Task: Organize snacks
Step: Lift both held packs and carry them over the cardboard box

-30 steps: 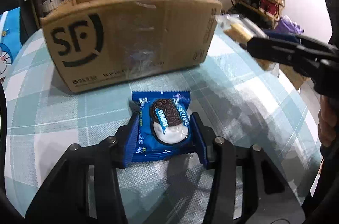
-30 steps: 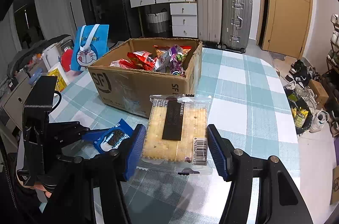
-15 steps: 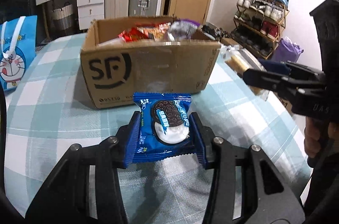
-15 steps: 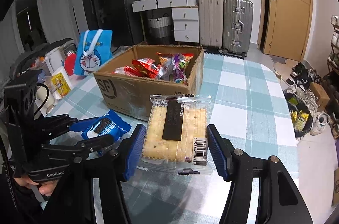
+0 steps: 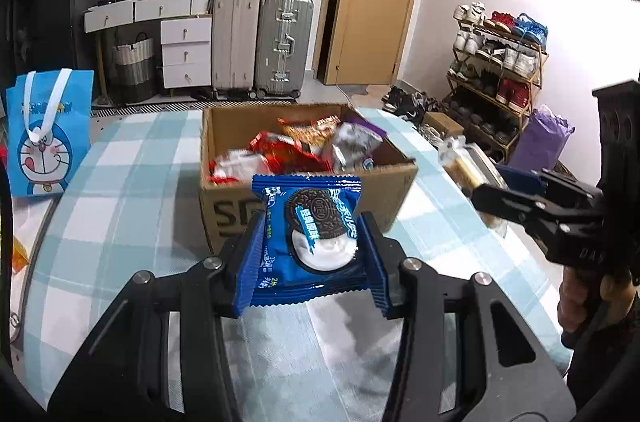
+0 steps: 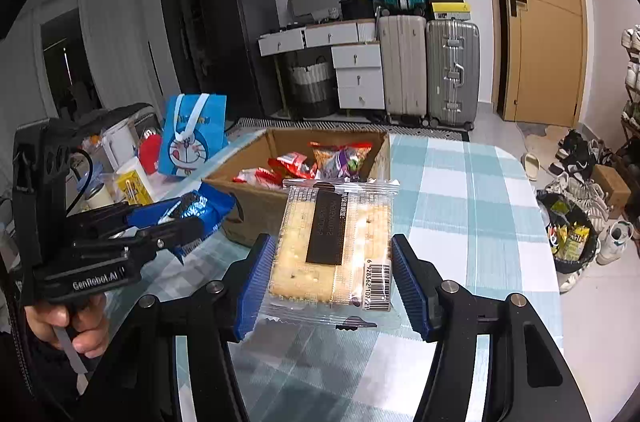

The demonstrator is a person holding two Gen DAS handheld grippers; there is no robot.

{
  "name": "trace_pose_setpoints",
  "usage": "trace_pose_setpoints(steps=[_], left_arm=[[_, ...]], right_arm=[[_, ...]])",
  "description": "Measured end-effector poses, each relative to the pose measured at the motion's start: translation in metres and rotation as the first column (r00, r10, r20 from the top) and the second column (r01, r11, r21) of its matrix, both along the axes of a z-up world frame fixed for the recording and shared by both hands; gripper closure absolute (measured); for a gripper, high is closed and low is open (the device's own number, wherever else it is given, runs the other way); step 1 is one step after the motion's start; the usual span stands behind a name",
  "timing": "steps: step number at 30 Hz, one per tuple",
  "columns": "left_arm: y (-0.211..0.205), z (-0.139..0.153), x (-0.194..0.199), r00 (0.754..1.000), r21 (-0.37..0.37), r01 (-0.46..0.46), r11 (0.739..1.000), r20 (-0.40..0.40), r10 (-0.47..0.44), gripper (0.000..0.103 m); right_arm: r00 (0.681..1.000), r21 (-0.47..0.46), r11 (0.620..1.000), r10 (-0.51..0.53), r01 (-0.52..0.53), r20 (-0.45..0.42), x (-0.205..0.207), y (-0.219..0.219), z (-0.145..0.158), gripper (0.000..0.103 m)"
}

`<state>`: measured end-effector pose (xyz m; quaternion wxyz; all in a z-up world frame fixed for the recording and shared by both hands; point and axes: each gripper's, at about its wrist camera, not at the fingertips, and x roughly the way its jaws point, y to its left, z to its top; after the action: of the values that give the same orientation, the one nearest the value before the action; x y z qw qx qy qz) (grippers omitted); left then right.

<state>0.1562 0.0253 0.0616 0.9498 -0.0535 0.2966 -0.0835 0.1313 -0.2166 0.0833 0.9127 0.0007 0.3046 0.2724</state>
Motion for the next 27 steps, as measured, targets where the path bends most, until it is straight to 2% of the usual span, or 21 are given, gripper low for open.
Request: trace_pose_setpoints(steps=[7,23,27], left_arm=[[0.01,0.017,0.008,1.0,0.009,-0.016,1.0,0.007,0.016,0.06],[0.024,0.039,0.036,0.997,-0.013,-0.07,0.997,0.029,0.07,0.06],[0.031,0.037,0.044,0.997,-0.014,-0.077,0.997,0.022,0.077,0.065]], right_arm=[[1.0,0.046,0.999,-0.006,0.006,0.0,0.007,0.007,0.009,0.043],[1.0,0.012,1.0,0.013,-0.013,0.022,0.032,0.043,0.032,0.043],[1.0,0.012,1.0,0.009,-0.009,0.023,0.041,0.05,0.033,0.043]])
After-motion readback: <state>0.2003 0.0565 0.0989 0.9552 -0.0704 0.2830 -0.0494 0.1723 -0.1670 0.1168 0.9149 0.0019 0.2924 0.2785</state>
